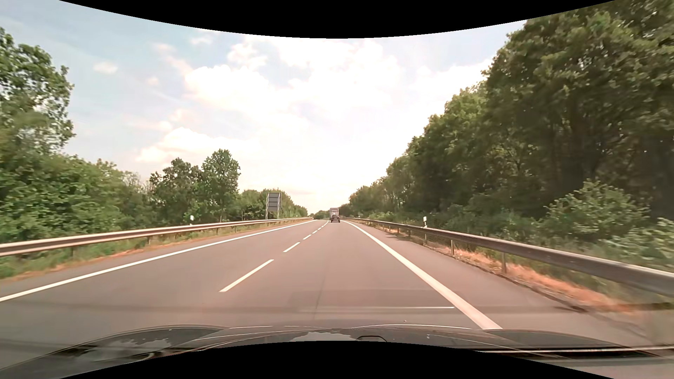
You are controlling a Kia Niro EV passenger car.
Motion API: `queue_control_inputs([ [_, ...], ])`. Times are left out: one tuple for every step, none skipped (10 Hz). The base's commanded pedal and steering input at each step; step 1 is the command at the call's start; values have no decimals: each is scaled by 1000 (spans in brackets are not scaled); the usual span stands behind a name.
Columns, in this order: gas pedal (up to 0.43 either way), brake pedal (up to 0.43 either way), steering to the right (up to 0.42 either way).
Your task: Follow the waypoints while adhering to traffic rules and regulations
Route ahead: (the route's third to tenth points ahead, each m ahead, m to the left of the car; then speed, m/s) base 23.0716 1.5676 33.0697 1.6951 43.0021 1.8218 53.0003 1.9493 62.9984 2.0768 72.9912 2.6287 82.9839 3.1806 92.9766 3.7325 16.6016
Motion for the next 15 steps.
queue_control_inputs([
  [209,0,-3],
  [209,0,-3],
  [209,0,-3],
  [197,0,-3],
  [197,0,-3],
  [197,0,-4],
  [197,0,-5],
  [197,0,-5],
  [197,0,-4],
  [197,0,-4],
  [197,0,-4],
  [197,0,-4],
  [197,0,-4],
  [197,0,-4],
  [197,0,-4],
])
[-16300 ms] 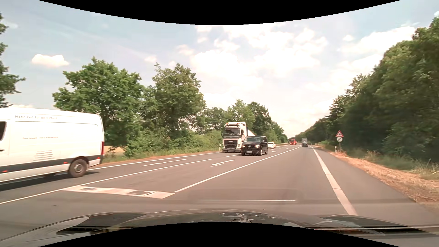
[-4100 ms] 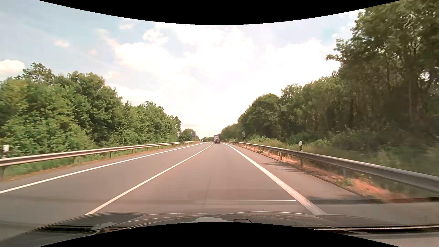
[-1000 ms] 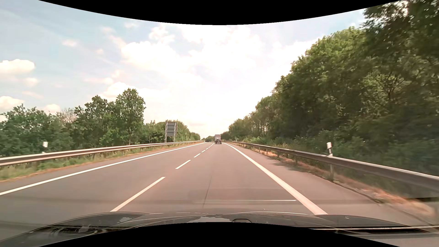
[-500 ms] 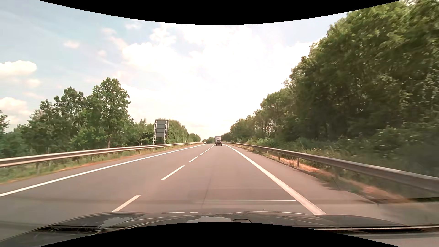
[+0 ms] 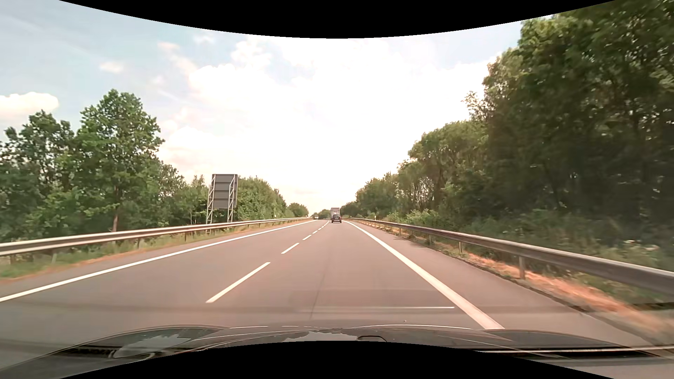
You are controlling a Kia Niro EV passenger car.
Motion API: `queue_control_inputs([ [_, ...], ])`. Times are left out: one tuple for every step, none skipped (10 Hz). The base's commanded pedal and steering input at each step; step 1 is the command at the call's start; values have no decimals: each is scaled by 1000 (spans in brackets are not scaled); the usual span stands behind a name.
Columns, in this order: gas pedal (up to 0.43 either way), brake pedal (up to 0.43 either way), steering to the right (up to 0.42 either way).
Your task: Follow the waypoints while adhering to traffic rules and regulations
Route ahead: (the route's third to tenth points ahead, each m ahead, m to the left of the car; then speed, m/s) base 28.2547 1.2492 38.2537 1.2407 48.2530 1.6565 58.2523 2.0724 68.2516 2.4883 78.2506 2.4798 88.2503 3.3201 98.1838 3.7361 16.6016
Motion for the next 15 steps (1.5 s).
queue_control_inputs([
  [197,0,-4],
  [197,0,-4],
  [189,0,-4],
  [189,0,-4],
  [189,0,-4],
  [189,0,-4],
  [189,0,-4],
  [189,0,-4],
  [189,0,-4],
  [189,0,-4],
  [189,0,-4],
  [189,0,-4],
  [189,0,-4],
  [189,0,-4],
  [189,0,-4],
])
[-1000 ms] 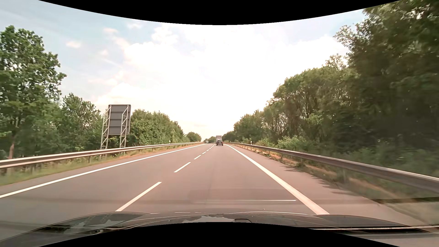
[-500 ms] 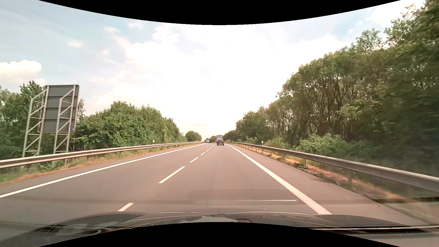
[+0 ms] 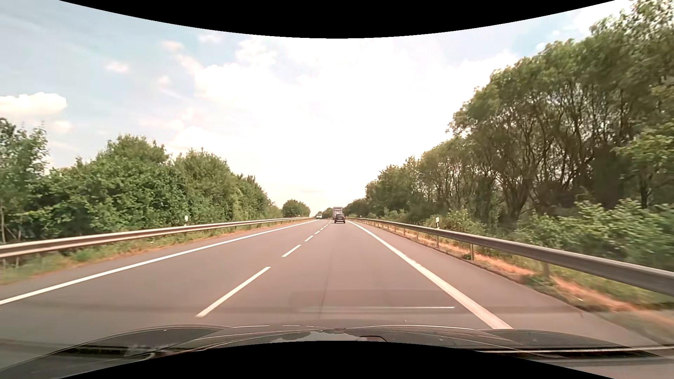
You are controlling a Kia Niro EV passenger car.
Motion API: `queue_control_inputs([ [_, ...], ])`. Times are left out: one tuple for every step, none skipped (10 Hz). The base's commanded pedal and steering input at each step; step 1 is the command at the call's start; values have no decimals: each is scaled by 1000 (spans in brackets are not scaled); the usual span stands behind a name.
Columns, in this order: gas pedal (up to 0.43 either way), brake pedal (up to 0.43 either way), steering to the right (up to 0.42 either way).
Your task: Follow the waypoints while adhering to traffic rules and regulations
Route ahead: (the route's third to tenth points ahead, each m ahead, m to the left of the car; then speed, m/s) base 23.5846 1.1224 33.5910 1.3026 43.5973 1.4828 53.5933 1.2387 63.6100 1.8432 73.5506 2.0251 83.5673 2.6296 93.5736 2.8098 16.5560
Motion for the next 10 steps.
queue_control_inputs([
  [189,0,-3],
  [189,0,-2],
  [189,0,1],
  [189,0,0],
  [189,0,0],
  [189,0,0],
  [189,0,0],
  [189,0,0],
  [189,0,0],
  [189,0,0],
])
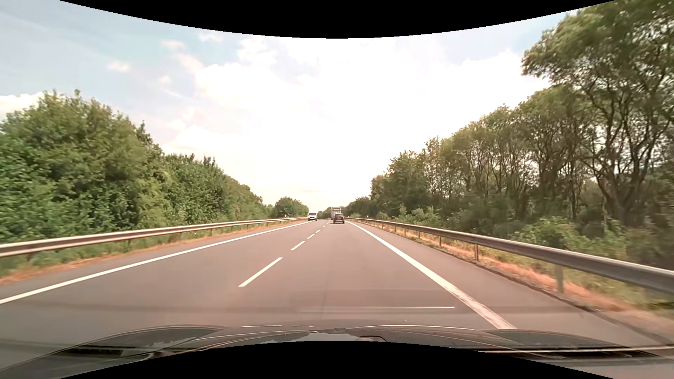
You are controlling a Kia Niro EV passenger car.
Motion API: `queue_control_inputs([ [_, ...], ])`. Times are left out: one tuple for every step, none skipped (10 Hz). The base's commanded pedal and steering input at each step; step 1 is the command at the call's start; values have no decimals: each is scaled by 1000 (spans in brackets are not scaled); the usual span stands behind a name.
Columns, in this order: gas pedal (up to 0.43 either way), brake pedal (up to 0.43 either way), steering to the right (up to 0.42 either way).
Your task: Follow the waypoints while adhering to traffic rules and regulations
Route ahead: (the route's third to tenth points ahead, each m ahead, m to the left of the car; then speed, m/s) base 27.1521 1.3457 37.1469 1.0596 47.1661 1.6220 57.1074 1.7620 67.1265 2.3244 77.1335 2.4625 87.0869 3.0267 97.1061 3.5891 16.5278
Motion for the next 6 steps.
queue_control_inputs([
  [189,0,0],
  [177,0,0],
  [177,0,0],
  [169,0,0],
  [169,0,0],
  [169,0,-1],
])
